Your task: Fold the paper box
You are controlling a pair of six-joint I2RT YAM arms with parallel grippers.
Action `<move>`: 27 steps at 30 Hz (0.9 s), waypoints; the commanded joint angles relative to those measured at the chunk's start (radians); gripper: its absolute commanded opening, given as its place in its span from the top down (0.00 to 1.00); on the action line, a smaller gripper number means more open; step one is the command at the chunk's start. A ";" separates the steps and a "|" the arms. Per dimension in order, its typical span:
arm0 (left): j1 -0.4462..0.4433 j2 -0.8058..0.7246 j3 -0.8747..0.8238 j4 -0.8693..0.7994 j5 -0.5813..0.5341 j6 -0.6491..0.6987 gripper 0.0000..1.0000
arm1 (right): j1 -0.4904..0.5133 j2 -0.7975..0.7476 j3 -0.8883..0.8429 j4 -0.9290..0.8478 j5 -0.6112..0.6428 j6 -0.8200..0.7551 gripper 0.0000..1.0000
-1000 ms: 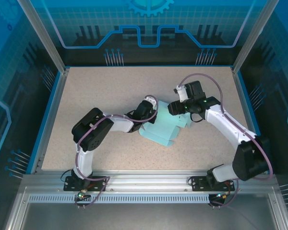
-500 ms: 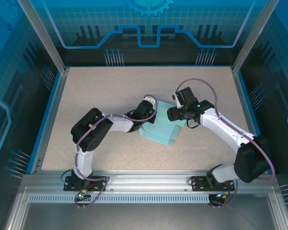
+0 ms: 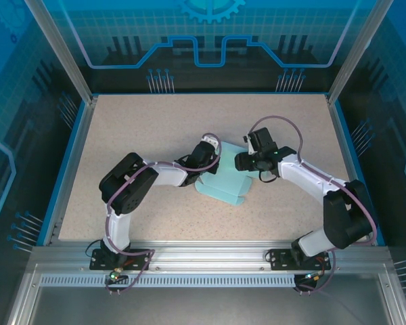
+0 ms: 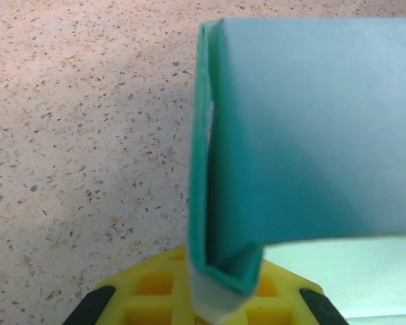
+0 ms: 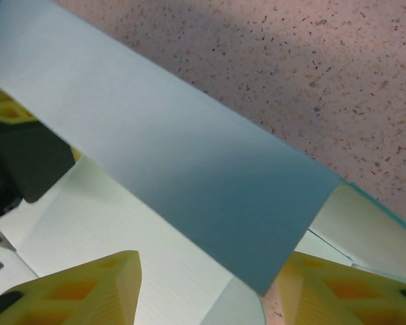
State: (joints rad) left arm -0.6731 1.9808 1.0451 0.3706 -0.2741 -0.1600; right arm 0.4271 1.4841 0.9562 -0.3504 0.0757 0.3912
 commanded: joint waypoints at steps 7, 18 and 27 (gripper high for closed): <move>0.002 -0.040 -0.002 -0.028 0.000 -0.024 1.00 | -0.072 -0.060 -0.162 0.362 -0.174 0.083 0.53; 0.002 -0.043 0.004 -0.033 -0.002 -0.028 1.00 | -0.093 -0.233 -0.265 0.115 -0.018 0.098 0.41; 0.001 -0.054 0.000 -0.033 -0.007 -0.025 1.00 | -0.069 -0.180 -0.336 0.201 -0.027 0.148 0.38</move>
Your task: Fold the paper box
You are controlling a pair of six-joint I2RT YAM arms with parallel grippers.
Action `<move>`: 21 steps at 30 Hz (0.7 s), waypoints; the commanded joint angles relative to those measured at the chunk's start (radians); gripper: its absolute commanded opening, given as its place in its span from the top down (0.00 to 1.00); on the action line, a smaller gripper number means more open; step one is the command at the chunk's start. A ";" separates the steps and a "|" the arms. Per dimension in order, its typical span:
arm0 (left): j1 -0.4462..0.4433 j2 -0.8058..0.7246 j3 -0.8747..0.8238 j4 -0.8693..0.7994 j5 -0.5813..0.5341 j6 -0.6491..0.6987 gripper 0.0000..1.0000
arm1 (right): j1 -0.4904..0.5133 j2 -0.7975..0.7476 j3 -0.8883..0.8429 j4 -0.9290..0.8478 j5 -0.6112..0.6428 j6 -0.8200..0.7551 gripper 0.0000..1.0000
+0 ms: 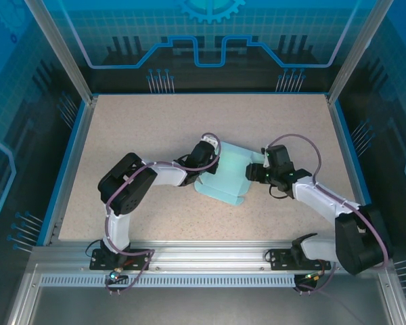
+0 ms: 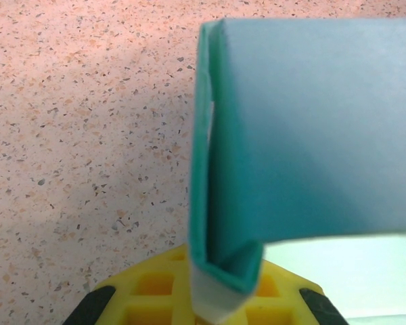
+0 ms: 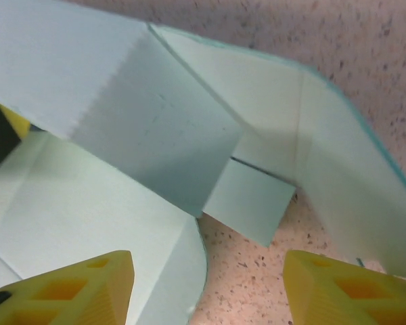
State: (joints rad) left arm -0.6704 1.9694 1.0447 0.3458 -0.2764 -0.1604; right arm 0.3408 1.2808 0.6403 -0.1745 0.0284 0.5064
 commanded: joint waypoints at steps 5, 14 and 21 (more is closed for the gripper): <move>0.000 -0.044 0.000 -0.007 -0.001 -0.027 1.00 | 0.022 0.086 -0.034 0.097 0.053 0.063 0.35; -0.001 -0.044 0.000 -0.007 0.000 -0.026 1.00 | 0.026 0.185 -0.042 0.218 0.065 0.100 0.31; -0.001 -0.047 -0.003 -0.003 -0.001 -0.027 1.00 | 0.027 0.199 -0.065 0.319 0.040 0.110 0.30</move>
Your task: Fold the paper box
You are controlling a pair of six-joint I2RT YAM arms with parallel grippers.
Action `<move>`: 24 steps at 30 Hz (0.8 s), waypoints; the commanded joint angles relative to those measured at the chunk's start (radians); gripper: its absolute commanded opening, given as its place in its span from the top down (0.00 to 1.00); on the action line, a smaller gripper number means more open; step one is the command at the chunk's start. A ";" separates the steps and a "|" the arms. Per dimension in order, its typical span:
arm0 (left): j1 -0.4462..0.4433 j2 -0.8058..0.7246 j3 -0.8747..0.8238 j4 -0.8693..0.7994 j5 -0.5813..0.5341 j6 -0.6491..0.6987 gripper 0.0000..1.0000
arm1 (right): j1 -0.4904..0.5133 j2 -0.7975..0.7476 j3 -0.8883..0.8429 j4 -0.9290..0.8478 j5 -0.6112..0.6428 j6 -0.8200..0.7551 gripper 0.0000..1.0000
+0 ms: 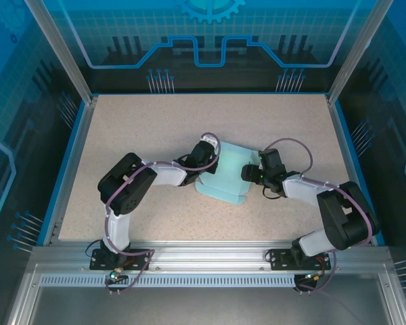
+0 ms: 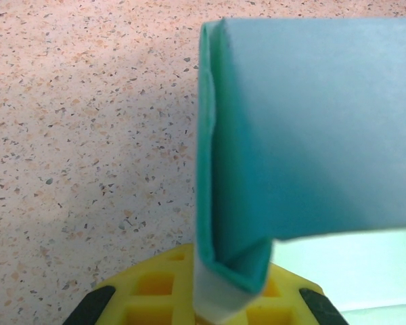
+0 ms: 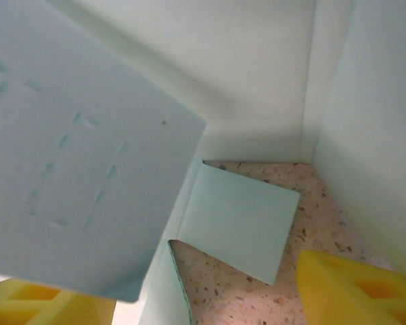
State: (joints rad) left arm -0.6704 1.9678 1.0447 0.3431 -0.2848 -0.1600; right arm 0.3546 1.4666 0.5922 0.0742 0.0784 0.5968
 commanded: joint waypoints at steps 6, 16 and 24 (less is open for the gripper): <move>-0.001 -0.047 -0.005 0.001 0.009 -0.030 1.00 | 0.011 0.017 -0.054 0.129 -0.016 0.067 0.30; -0.001 -0.052 -0.006 0.000 0.009 -0.036 1.00 | 0.031 0.040 -0.086 0.189 0.026 0.161 0.26; -0.001 -0.055 -0.010 -0.002 0.010 -0.035 1.00 | 0.046 0.009 -0.099 0.260 0.003 0.132 0.30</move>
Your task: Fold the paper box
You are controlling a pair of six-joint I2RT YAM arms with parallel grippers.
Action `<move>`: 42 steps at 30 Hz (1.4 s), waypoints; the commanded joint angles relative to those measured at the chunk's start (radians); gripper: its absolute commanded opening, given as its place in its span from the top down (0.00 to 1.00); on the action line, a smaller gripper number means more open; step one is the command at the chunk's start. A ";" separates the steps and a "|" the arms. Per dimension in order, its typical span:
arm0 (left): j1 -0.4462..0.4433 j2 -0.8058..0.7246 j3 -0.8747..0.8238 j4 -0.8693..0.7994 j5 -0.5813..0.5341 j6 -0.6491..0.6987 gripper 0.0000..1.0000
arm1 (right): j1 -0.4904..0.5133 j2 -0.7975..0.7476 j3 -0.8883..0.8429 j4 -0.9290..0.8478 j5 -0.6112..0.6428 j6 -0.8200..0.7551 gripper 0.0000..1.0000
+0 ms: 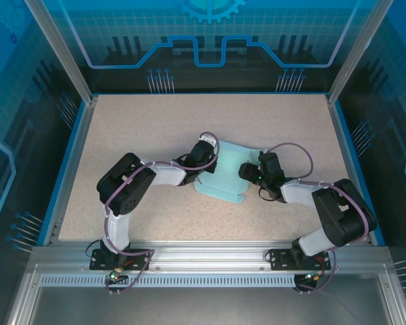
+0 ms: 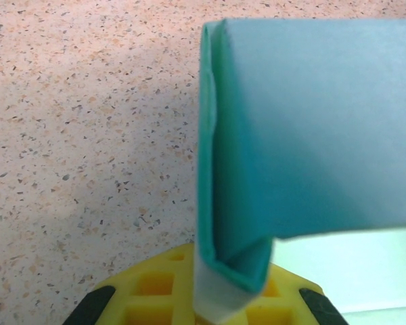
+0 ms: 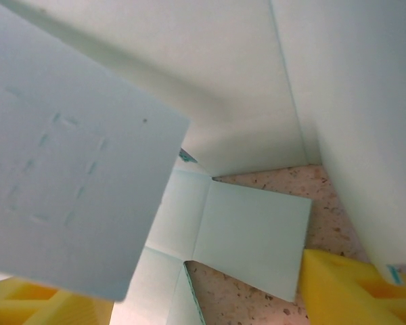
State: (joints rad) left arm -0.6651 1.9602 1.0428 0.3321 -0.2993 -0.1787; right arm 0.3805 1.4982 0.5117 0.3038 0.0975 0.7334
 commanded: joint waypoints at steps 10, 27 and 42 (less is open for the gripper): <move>-0.005 -0.043 -0.003 0.007 0.026 -0.016 1.00 | 0.041 -0.118 -0.004 -0.027 -0.002 -0.055 0.33; -0.005 -0.037 -0.004 0.007 0.027 -0.016 1.00 | 0.047 -0.149 -0.009 -0.016 -0.007 -0.038 0.44; -0.005 -0.040 -0.009 0.010 0.029 -0.015 1.00 | 0.009 -0.117 0.060 -0.133 0.084 -0.086 0.45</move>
State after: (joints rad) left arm -0.6640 1.9503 1.0428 0.3481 -0.2913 -0.2092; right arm 0.4088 1.3792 0.5373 0.1982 0.1322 0.6685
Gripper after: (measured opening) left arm 0.093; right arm 0.551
